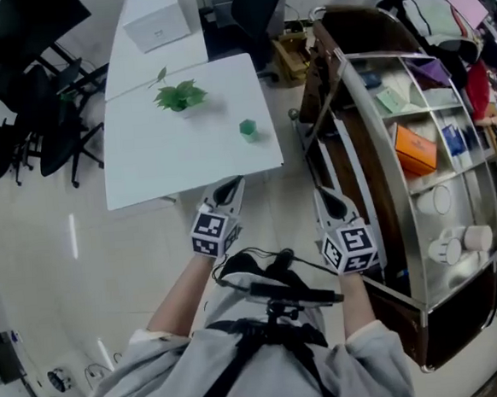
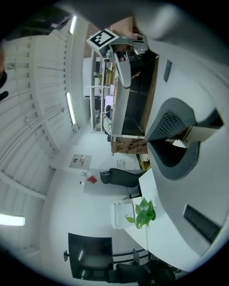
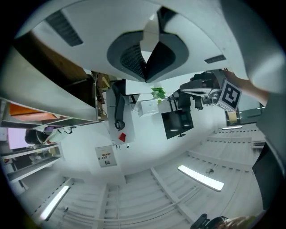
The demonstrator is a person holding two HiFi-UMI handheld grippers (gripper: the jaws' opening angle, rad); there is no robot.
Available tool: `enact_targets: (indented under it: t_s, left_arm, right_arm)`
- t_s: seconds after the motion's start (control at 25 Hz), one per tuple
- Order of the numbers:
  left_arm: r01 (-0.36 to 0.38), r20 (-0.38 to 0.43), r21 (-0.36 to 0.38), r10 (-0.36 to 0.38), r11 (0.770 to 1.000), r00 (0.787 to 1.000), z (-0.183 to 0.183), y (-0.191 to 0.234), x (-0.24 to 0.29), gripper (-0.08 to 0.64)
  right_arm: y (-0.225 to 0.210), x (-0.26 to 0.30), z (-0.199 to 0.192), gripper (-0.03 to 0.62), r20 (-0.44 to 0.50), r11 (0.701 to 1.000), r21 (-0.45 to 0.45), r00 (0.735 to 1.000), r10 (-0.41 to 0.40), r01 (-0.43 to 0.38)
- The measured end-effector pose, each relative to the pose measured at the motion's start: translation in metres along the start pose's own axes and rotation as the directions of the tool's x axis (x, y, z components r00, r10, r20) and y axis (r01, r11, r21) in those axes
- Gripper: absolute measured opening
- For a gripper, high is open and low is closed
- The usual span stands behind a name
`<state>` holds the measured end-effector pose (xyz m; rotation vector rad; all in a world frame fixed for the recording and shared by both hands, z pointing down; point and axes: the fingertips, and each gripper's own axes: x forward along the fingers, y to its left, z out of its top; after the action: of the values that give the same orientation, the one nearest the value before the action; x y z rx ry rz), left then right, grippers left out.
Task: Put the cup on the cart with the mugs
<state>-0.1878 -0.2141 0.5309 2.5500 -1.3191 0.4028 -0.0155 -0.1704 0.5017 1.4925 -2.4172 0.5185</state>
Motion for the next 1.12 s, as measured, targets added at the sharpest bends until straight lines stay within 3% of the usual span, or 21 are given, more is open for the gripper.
enact_targets:
  t_s: [0.08, 0.28, 0.56, 0.76, 1.12]
  left_arm:
    - [-0.01, -0.015, 0.003, 0.01, 1.0, 1.0, -0.007, 0.009, 0.012, 0.007]
    - [0.003, -0.072, -0.02, -0.004, 1.0, 0.997, -0.035, 0.047, 0.053, 0.211]
    - [0.078, -0.191, -0.035, -0.083, 0.996, 0.978, -0.08, 0.097, 0.134, 0.395]
    - [0.122, -0.252, -0.014, -0.122, 0.992, 0.96, -0.103, 0.122, 0.18, 0.434]
    - [0.197, -0.311, 0.022, -0.18, 0.98, 0.933, -0.124, 0.146, 0.237, 0.437]
  right_arm:
    - [-0.005, 0.014, 0.009, 0.009, 0.001, 1.0, -0.002, 1.0, 0.015, -0.015]
    - [-0.01, 0.04, 0.016, 0.009, -0.013, 0.999, 0.051, 1.0, 0.005, -0.004]
    - [-0.025, 0.09, 0.01, 0.009, -0.045, 0.993, 0.066, 0.994, -0.1, 0.103]
    - [-0.026, 0.143, -0.004, 0.009, -0.084, 0.99, 0.051, 0.989, -0.124, 0.128]
    - [-0.041, 0.245, -0.031, 0.009, -0.152, 0.991, 0.004, 0.98, -0.131, 0.133]
